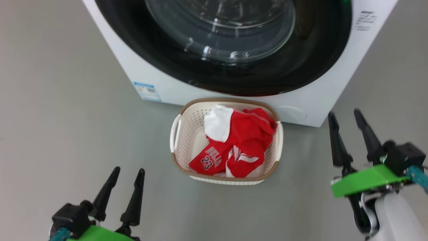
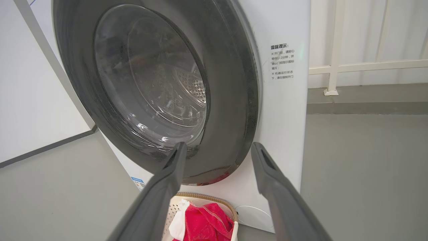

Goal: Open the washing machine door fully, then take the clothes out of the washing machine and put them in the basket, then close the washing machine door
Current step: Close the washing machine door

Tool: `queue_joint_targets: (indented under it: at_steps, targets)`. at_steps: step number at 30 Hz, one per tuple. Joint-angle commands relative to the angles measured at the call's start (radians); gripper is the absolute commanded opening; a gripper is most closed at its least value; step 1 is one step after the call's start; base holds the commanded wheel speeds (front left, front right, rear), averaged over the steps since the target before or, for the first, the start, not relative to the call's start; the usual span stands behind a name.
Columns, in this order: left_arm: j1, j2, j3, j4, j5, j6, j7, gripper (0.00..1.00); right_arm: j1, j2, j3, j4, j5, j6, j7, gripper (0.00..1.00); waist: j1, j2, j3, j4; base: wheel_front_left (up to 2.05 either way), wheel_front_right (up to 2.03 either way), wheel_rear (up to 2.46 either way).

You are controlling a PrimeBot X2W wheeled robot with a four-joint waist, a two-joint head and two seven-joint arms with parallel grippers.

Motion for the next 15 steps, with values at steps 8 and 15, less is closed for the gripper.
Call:
queue_joint_targets:
  at_steps: [8, 15]
  targets:
    - [0.047, 0.050, 0.060, -0.029, 0.028, -0.005, -0.012, 1.00, 0.140, 0.006, 0.039, -0.032, 0.013, -0.001, -0.002, 1.00, 0.0000, 0.0000, -0.110, -0.098, 0.00, 0.00, 0.00]
    - [0.098, 0.062, 0.080, -0.034, 0.041, -0.005, -0.012, 1.00, 0.229, 0.006, 0.063, -0.042, 0.012, -0.001, -0.002, 1.00, 0.0000, 0.0000, -0.159, -0.148, 0.00, 0.00, 0.00]
